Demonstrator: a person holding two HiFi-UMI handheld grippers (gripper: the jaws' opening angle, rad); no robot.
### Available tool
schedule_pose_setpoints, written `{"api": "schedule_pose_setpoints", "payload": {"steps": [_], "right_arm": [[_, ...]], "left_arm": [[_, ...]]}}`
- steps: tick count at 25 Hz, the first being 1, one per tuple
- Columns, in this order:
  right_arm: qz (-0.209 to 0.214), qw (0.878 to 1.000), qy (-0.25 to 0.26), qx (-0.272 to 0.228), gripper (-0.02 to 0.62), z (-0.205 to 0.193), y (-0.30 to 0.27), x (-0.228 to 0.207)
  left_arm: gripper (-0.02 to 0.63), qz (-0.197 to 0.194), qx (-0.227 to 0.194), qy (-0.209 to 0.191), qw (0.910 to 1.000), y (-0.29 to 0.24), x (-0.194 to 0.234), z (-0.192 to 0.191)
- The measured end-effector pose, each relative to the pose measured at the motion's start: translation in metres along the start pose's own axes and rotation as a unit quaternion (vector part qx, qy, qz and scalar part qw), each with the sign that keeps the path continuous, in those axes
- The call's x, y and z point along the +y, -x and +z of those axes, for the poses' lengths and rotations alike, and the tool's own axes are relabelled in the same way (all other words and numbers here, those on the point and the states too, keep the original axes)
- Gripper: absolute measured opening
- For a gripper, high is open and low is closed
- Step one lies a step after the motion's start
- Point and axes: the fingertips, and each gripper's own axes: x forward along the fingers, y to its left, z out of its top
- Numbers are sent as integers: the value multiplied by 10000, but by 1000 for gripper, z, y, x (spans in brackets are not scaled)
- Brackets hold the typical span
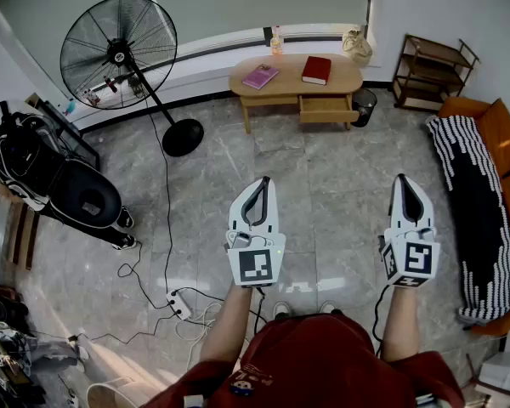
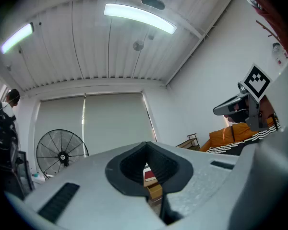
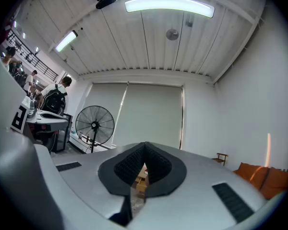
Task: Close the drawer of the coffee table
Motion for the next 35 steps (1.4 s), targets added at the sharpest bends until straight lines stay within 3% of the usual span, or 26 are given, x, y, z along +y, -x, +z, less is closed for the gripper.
{"api": "schedule_pose_setpoints", "payload": {"steps": [7,21,22,25,28,35], "right_arm": [[3,10000,-36,2,-8,3,-9,27],[-25,9998,-214,13,-6,3,-22,64],[-3,9997,-241,4,11,3,-24,67],[38,9996,-285,10,139,-4,-20,72],[-52,9997,-238,0,202,-12,-11,72],[-40,9998,-185,34,227,-10,-9,93]], "left_arm": [[6,-63,-23,-66,10000,7,24,-3],[6,-61,12,200,9998,11,63,-14],[6,-65,10,214,9997,11,65,-15],[6,-72,-15,217,9997,17,63,-20],[6,-100,7,142,9998,27,59,-25],[6,-190,56,136,9997,38,73,-32]]}}
